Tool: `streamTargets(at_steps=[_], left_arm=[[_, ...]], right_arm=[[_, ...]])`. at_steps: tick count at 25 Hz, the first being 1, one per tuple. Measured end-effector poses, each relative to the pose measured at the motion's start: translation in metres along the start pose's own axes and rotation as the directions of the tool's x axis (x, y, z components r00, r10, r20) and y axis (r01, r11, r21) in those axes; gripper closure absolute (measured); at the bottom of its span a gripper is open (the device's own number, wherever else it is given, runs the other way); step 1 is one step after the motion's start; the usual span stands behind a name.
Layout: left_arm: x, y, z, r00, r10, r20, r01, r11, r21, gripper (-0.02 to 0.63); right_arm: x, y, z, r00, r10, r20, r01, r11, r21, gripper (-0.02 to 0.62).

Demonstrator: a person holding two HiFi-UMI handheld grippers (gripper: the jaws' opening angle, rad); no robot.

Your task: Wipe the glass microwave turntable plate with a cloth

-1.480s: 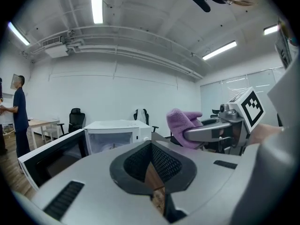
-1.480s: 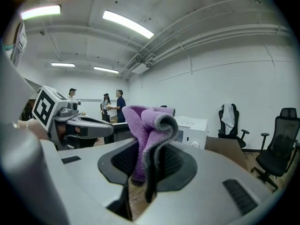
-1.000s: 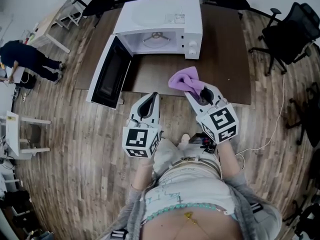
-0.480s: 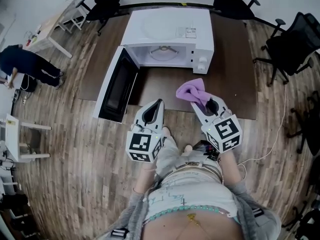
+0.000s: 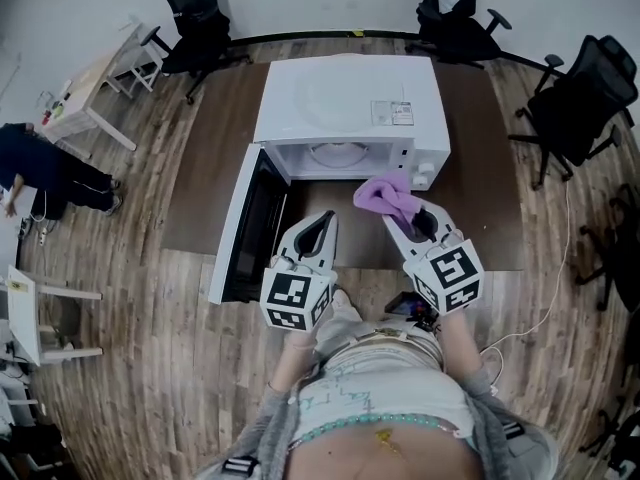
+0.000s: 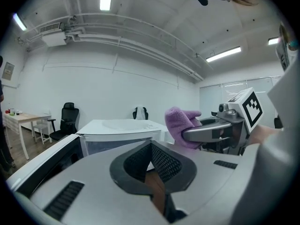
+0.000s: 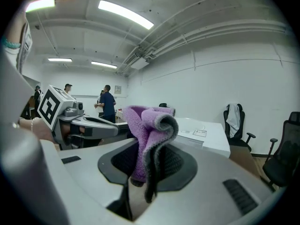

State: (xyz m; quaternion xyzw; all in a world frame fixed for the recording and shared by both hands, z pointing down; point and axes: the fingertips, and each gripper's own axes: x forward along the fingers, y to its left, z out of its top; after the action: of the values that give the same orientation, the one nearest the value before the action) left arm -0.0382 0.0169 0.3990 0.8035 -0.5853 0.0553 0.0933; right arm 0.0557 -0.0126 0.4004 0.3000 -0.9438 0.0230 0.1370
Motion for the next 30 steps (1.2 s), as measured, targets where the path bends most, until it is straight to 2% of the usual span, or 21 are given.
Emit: streamTargets(at_steps=[5,10,15,20,30], left_arm=[[0.019,0.025,0.004,0.998,-0.063,-0.001,0.063,0.998,0.005,0.601],[0.032,0.037,-0.002,0.987,-0.155,-0.034,0.155,0.988,0.006,0.601],[0.033,0.047,-0.007,0.978,-0.197,-0.063,0.197,0.980,0.003,0.601],[0.037,0.056,-0.010,0.974,-0.209,-0.090,0.211,0.977,0.014,0.601],[0.048,0.072,0.006,0.979,-0.156,-0.128,0.161,0.987,0.028,0.601]], right_arm=[[0.028,-0.004,0.006,0.999,-0.041,-0.005,0.041,0.999,0.008,0.491],[0.045,-0.013,0.004,0.995,-0.096,-0.012,0.096,0.995,0.030,0.491],[0.045,-0.020,-0.003,0.989,-0.145,-0.037,0.146,0.988,0.050,0.491],[0.049,-0.025,-0.007,0.987,-0.148,-0.056,0.151,0.986,0.067,0.491],[0.074,-0.048,0.012,0.997,-0.064,-0.051,0.066,0.997,0.039,0.491]])
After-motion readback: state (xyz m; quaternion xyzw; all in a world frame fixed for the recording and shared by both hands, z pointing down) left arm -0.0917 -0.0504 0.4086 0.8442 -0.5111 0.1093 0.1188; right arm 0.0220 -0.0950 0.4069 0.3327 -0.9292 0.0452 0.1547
